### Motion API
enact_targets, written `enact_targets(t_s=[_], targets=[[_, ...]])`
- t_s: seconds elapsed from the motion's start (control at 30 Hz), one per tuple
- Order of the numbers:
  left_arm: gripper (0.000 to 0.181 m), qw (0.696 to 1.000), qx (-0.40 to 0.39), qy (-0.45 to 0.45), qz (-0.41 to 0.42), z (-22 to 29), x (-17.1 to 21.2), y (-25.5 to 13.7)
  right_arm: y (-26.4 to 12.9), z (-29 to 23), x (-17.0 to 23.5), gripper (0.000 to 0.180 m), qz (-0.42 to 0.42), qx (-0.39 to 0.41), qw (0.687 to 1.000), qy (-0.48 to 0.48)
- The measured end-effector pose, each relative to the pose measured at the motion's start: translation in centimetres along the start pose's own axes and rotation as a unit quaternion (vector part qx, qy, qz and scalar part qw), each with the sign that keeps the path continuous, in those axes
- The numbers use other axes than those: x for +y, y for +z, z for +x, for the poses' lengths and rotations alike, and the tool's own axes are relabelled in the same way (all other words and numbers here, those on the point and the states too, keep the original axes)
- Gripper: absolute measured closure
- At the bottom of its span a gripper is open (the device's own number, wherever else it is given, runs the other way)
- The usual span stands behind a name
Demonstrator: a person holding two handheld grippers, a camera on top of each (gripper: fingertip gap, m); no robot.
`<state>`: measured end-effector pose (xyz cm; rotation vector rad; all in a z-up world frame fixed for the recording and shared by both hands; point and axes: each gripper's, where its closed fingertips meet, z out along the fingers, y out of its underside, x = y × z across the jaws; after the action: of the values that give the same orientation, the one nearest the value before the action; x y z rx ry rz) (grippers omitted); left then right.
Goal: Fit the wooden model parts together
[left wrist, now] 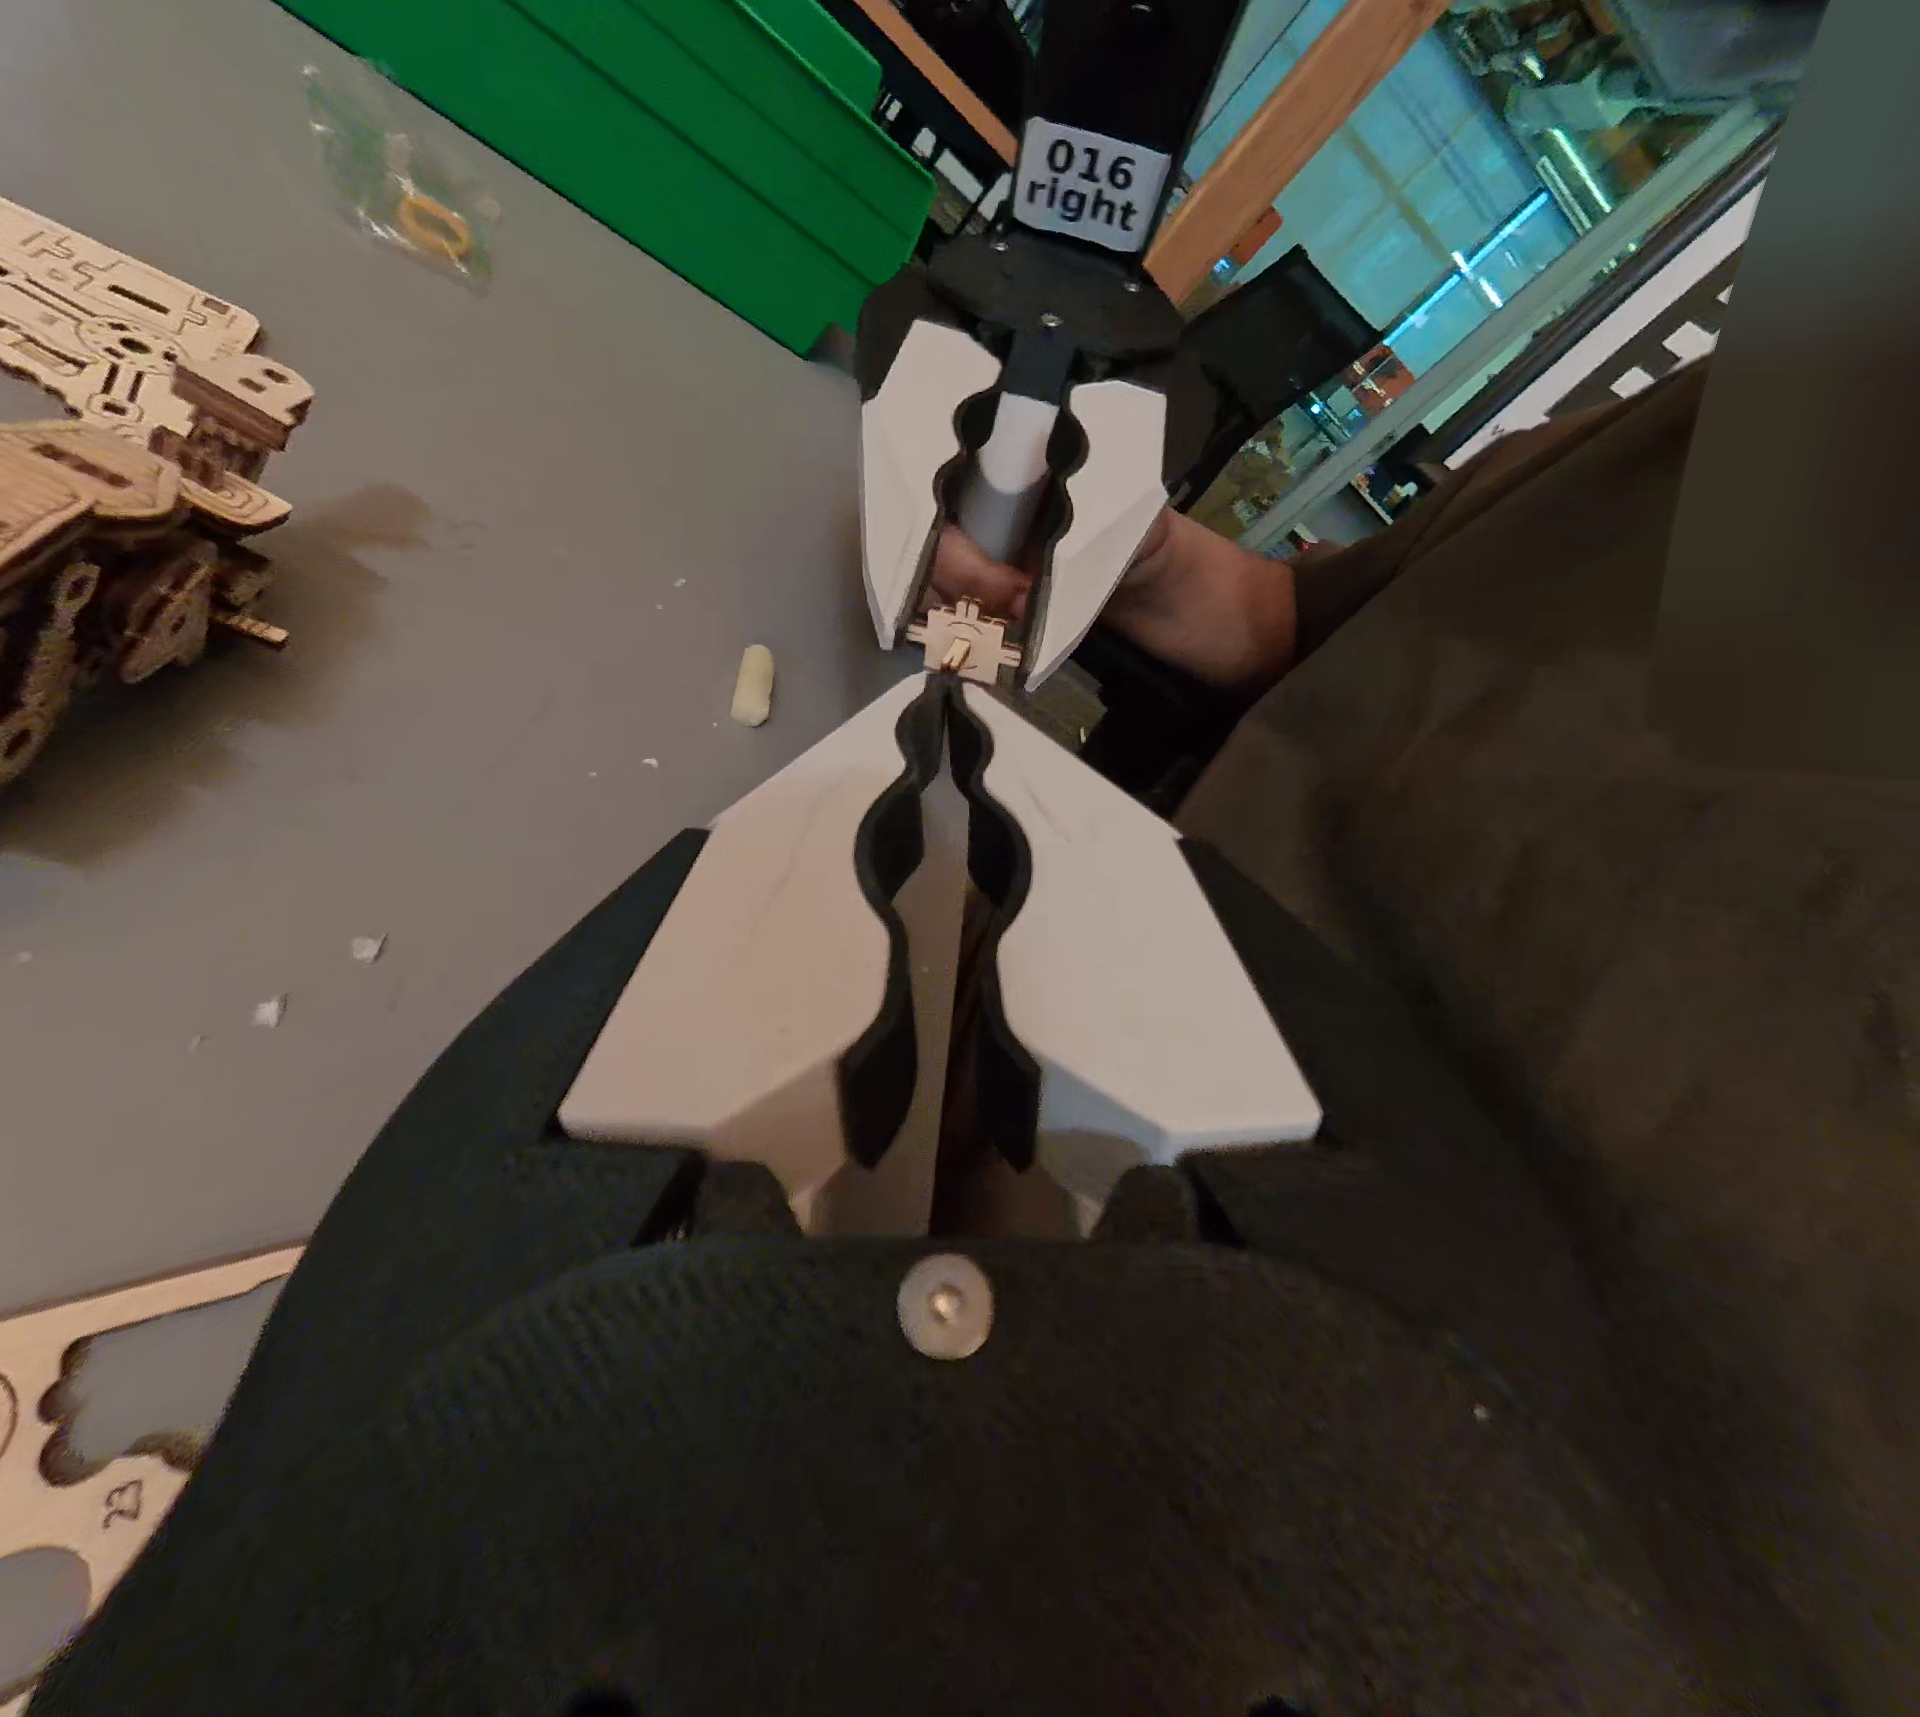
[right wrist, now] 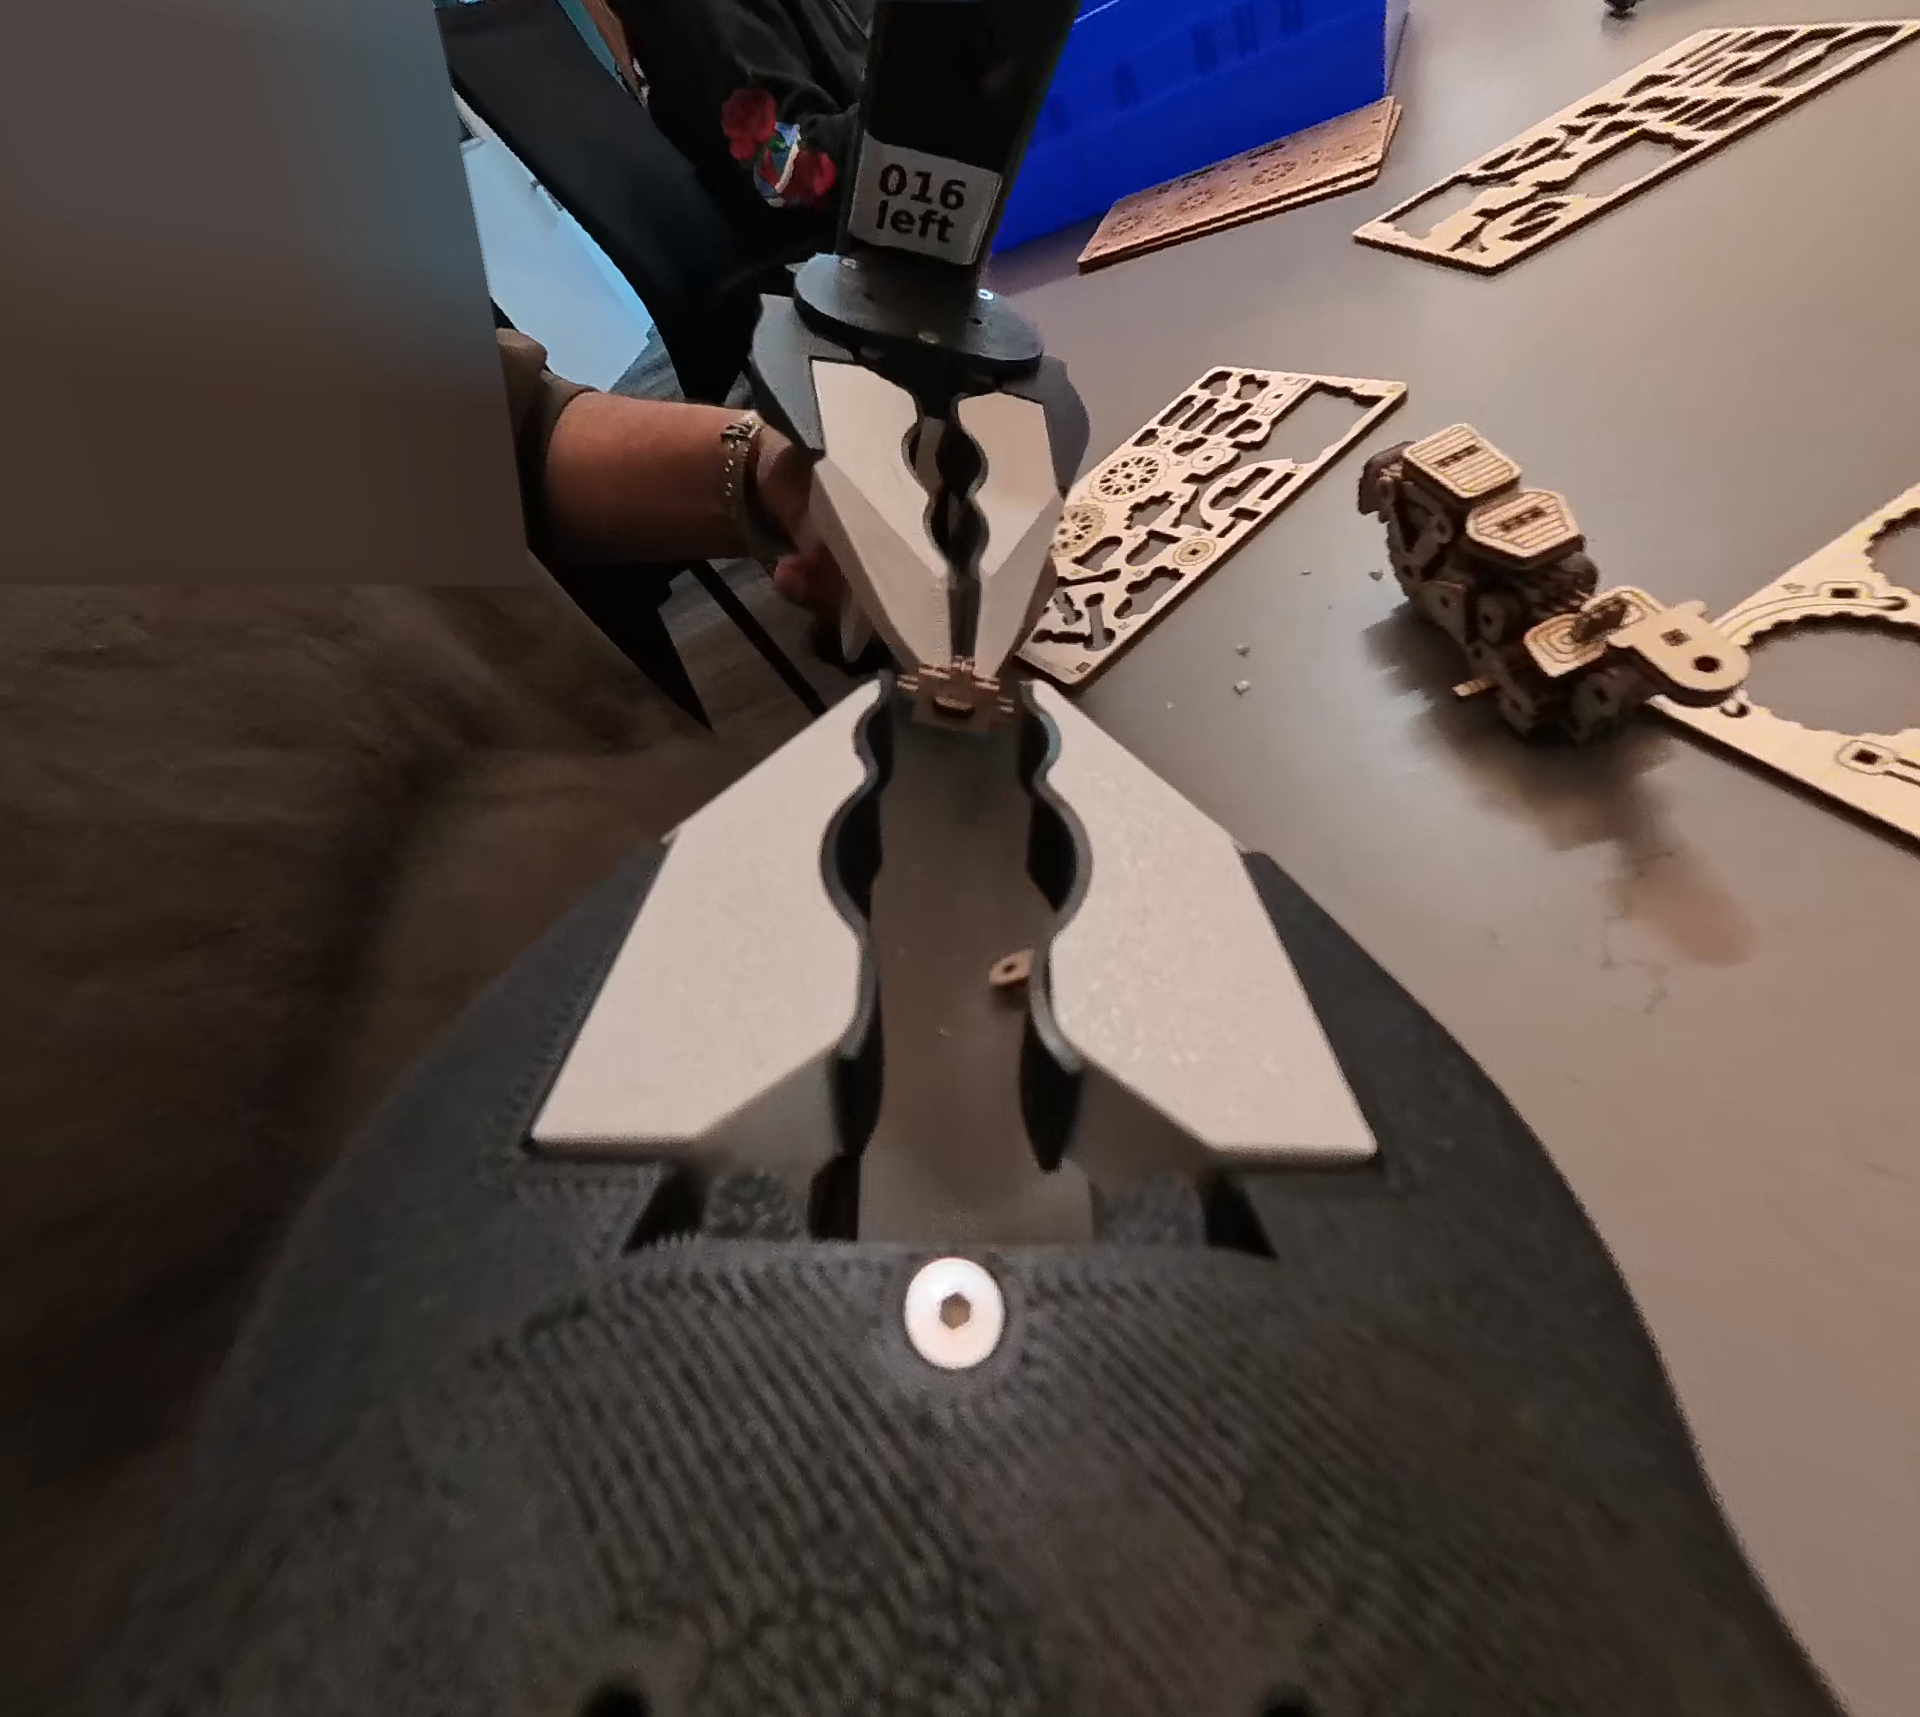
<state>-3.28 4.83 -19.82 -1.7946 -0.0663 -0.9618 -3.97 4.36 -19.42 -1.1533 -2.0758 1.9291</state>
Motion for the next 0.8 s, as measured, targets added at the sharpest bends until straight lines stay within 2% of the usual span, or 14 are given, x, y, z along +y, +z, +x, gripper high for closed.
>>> enact_targets(t_s=[0.27, 0.43, 0.6, 0.7, 0.8], targets=[[0.176, 0.999, -0.03, 0.015, -0.009, -0.7, 0.1, -0.2, -1.8, 1.7, -0.8, 0.159, 0.016, 0.041, 0.999, -0.005], [0.172, 0.988, -0.081, 0.105, -0.075, -1.0, 1.9, 0.5, -2.9, 2.4, -1.2, 0.159, 0.026, 0.056, 0.998, -0.003], [0.169, 0.949, -0.141, 0.235, -0.152, -1.8, 3.6, 1.2, -3.5, 2.6, -1.8, 0.159, 0.045, 0.06, 0.997, 0.003], [0.18, 0.919, -0.126, 0.311, -0.207, -1.2, 4.7, 2.0, -3.9, 3.1, -1.9, 0.159, 0.054, 0.065, 0.996, 0.013], [0.181, 0.884, -0.104, 0.373, -0.26, -1.0, 5.6, 2.4, -4.0, 3.3, -1.6, 0.159, 0.061, 0.051, 0.996, 0.042]])
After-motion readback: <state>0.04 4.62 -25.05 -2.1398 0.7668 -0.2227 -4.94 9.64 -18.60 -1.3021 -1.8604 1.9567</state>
